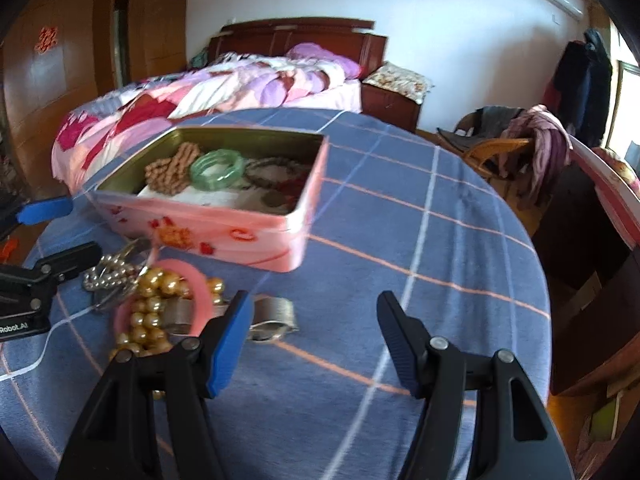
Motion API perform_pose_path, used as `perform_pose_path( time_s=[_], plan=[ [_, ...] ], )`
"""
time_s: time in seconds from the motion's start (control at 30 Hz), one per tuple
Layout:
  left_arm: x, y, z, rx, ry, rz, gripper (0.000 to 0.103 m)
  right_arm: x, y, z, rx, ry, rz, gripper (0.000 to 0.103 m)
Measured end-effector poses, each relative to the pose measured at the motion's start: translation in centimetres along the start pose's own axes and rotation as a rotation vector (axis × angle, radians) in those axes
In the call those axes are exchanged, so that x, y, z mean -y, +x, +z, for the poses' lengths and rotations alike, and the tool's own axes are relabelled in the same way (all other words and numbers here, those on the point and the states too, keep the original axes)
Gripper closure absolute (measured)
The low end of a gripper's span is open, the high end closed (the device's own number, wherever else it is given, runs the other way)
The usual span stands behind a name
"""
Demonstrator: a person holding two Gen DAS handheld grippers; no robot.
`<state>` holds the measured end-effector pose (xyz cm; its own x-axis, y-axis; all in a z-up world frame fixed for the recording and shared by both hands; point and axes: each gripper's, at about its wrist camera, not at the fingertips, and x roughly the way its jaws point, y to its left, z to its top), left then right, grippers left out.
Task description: Organize jewelry
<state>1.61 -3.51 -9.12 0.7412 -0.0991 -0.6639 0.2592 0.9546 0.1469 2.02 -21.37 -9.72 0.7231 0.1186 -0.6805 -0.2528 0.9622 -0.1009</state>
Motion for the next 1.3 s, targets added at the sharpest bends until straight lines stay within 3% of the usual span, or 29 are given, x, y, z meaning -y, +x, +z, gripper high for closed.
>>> perform_pose_path(
  time_s=[0.1,0.37,0.5,0.73,0.77,0.8,0.83,0.9,1.3],
  plan=[
    [-0.1,-0.3,0.1,0.010,-0.006,0.003,0.030,-0.5,0.3,0.0,-0.017,-0.017,-0.007,0.042],
    [1.7,-2.0,0.8,0.063,0.028,-0.067,0.035,0.6,-0.3,-0.1,0.012,0.033,-0.045,0.040],
    [3.7,-1.4,0.5,0.032,0.083,-0.109,0.060,0.5,-0.8,-0.2,0.027,0.027,-0.042,0.039],
    [5.4,-0.9,0.4,0.014,0.118,-0.153,0.063,0.2,-0.6,-0.4,0.030,0.026,-0.031,0.038],
    [5.5,-0.5,0.3,0.001,0.118,-0.169,0.068,0.1,-0.6,-0.4,0.030,0.026,-0.028,0.038],
    [5.6,0.0,0.1,-0.019,0.118,-0.181,0.084,0.0,-0.6,-0.4,0.031,0.023,-0.026,0.038],
    [5.6,0.4,0.0,-0.032,0.117,-0.193,0.092,-0.1,-0.7,-0.4,0.033,0.021,-0.025,0.038],
    [5.3,0.3,0.0,-0.028,0.107,-0.206,0.098,-0.2,-0.7,-0.4,0.035,0.016,-0.024,0.038],
    [-0.5,-4.6,2.6,0.111,-0.038,-0.183,0.099,-1.5,-2.0,0.5,0.092,0.011,0.039,0.038]
  ],
)
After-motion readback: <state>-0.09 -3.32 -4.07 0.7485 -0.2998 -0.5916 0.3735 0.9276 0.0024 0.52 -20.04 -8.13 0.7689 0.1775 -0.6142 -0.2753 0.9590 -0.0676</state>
